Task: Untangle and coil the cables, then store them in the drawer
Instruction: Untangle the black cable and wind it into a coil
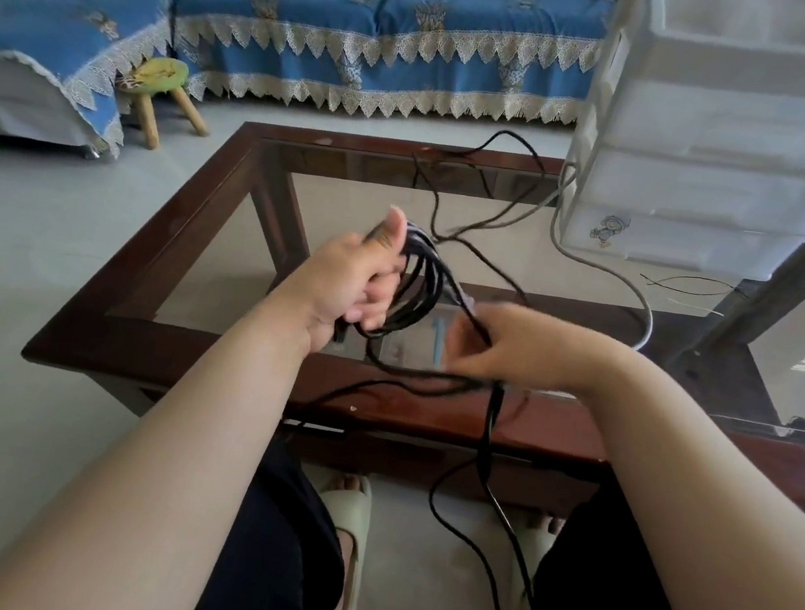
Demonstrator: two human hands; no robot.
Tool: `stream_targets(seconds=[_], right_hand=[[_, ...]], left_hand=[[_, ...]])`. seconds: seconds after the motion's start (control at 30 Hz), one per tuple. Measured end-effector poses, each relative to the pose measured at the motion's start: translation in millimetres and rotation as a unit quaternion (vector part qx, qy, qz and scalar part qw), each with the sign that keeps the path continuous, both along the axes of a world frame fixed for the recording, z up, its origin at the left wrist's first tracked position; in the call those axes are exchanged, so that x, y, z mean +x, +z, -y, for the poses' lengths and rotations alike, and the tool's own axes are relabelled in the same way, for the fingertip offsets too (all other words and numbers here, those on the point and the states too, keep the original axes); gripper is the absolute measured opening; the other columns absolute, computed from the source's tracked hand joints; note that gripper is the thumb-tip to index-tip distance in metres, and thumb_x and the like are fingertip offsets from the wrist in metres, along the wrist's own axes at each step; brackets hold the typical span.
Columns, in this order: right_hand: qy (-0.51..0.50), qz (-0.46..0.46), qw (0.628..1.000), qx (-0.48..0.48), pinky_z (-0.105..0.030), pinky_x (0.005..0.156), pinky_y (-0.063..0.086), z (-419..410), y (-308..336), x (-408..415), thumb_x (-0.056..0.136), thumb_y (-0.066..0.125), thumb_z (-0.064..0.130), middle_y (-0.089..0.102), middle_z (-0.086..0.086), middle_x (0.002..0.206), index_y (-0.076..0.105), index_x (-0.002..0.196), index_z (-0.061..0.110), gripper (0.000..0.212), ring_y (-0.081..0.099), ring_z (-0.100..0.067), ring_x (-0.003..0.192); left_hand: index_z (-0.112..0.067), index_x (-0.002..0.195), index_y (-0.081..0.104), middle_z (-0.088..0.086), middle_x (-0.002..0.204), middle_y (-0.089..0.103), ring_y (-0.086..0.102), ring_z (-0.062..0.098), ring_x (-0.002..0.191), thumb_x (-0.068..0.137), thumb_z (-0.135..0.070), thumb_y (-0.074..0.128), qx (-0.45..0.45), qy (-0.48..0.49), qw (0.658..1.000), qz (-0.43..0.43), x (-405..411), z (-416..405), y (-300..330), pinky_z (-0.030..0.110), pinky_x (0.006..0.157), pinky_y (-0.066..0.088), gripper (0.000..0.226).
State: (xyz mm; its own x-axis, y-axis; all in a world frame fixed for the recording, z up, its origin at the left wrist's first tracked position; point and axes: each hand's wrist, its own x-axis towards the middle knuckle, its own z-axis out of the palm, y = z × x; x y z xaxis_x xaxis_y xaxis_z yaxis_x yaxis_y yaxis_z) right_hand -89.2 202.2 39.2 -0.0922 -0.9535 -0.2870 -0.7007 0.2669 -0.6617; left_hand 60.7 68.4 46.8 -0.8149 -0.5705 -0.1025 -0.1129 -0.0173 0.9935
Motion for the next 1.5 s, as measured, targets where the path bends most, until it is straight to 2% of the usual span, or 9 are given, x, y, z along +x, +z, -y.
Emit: stream_targets(seconds=[0.23, 0.4, 0.57, 0.67, 0.77, 0.9, 1.1, 1.33, 1.5], right_hand=[[0.182, -0.153, 0.942, 0.237, -0.031, 0.080, 0.045, -18, -50, 56, 0.086, 0.063, 0.034, 0.060, -0.004, 0.108, 0.048, 0.121, 0.018, 0.041, 0.055, -0.026, 0.092], [0.035, -0.082, 0.996, -0.032, -0.031, 0.087, 0.048, -12, -46, 43, 0.078, 0.072, 0.045, 0.061, 0.006, 0.111, 0.034, 0.132, 0.027, 0.069, 0.060, -0.017, 0.098], [-0.010, 0.119, 0.988, -0.100, -0.016, 0.084, 0.048, -11, -33, 46, 0.075, 0.079, 0.028, 0.052, 0.013, 0.116, 0.017, 0.148, 0.034, 0.096, 0.062, -0.001, 0.089], [-0.140, 0.333, 0.907, -0.218, -0.024, 0.068, 0.054, -3, -20, 48, 0.081, 0.072, 0.013, 0.063, 0.000, 0.100, 0.040, 0.135, 0.021, 0.063, 0.065, -0.011, 0.071], [-0.231, 0.339, 0.862, -0.298, -0.024, 0.040, 0.039, 4, -8, 44, 0.095, 0.056, 0.018, 0.048, 0.002, 0.055, 0.064, 0.099, 0.011, 0.011, 0.042, -0.012, 0.043], [-0.310, 0.314, 0.832, -0.336, -0.018, 0.038, 0.024, 13, -1, 33, 0.101, 0.043, 0.029, 0.033, 0.005, 0.049, 0.063, 0.082, 0.015, 0.031, 0.027, -0.007, 0.040], [-0.336, 0.177, 0.850, -0.366, -0.021, 0.045, 0.030, 18, 2, 8, 0.096, 0.054, 0.034, 0.042, 0.013, 0.051, 0.064, 0.080, 0.023, 0.022, 0.033, -0.007, 0.045], [-0.351, 0.122, 0.823, -0.429, -0.013, 0.045, 0.026, 12, 4, 14, 0.094, 0.057, 0.029, 0.042, 0.015, 0.045, 0.051, 0.080, 0.029, 0.015, 0.030, -0.004, 0.042], [-0.361, 0.121, 0.797, -0.469, -0.015, 0.044, 0.023, 10, 7, 23, 0.096, 0.054, 0.025, 0.034, 0.008, 0.052, 0.048, 0.081, 0.029, 0.017, 0.026, -0.005, 0.042]], left_hand=[[-0.022, 0.058, 0.035, -0.010, 0.041, 0.026, 0.020, 0.004, 0.034, 0.091, -0.065, 0.042, 0.220, 0.204, 0.938, -0.175, 18, 26, 6, 0.019, 0.036, 0.022, 0.055], [-0.022, 0.060, 0.037, -0.008, 0.045, 0.027, 0.019, 0.007, 0.037, 0.080, -0.067, 0.056, 0.161, 0.189, 0.966, -0.078, 12, 15, 3, 0.020, 0.037, 0.022, 0.053], [-0.020, 0.053, 0.032, -0.006, 0.041, 0.026, 0.021, 0.010, 0.033, 0.072, -0.064, 0.067, 0.048, 0.207, 0.977, -0.022, 4, 9, 1, 0.021, 0.038, 0.024, 0.059], [-0.020, 0.057, 0.040, -0.006, 0.044, 0.035, 0.029, 0.012, 0.036, 0.081, -0.054, 0.070, -0.058, 0.226, 0.972, 0.028, 4, 9, -4, 0.024, 0.041, 0.027, 0.051], [-0.017, 0.063, 0.048, -0.002, 0.050, 0.040, 0.036, 0.014, 0.041, 0.087, -0.047, 0.064, -0.154, 0.208, 0.963, 0.075, 1, 4, -10, 0.027, 0.045, 0.032, 0.042], [-0.015, 0.068, 0.040, -0.003, 0.045, 0.033, 0.027, 0.013, 0.037, 0.098, -0.035, 0.051, -0.092, 0.046, 0.989, 0.107, 3, -3, -10, 0.026, 0.043, 0.027, 0.039], [-0.015, 0.064, 0.034, -0.002, 0.044, 0.026, 0.025, 0.011, 0.035, 0.087, -0.062, 0.035, -0.010, -0.114, 0.989, 0.093, 13, -6, 0, 0.023, 0.042, 0.033, 0.052], [-0.015, 0.067, 0.036, -0.008, 0.039, 0.029, 0.043, 0.010, 0.035, 0.083, -0.062, 0.030, 0.151, -0.113, 0.982, -0.012, 11, -6, 3, 0.023, 0.047, 0.044, 0.050], [-0.015, 0.069, 0.037, -0.009, 0.041, 0.029, 0.028, 0.003, 0.031, 0.083, -0.064, 0.030, 0.222, -0.122, 0.965, -0.069, 10, -9, 6, 0.019, 0.038, 0.031, 0.051]])
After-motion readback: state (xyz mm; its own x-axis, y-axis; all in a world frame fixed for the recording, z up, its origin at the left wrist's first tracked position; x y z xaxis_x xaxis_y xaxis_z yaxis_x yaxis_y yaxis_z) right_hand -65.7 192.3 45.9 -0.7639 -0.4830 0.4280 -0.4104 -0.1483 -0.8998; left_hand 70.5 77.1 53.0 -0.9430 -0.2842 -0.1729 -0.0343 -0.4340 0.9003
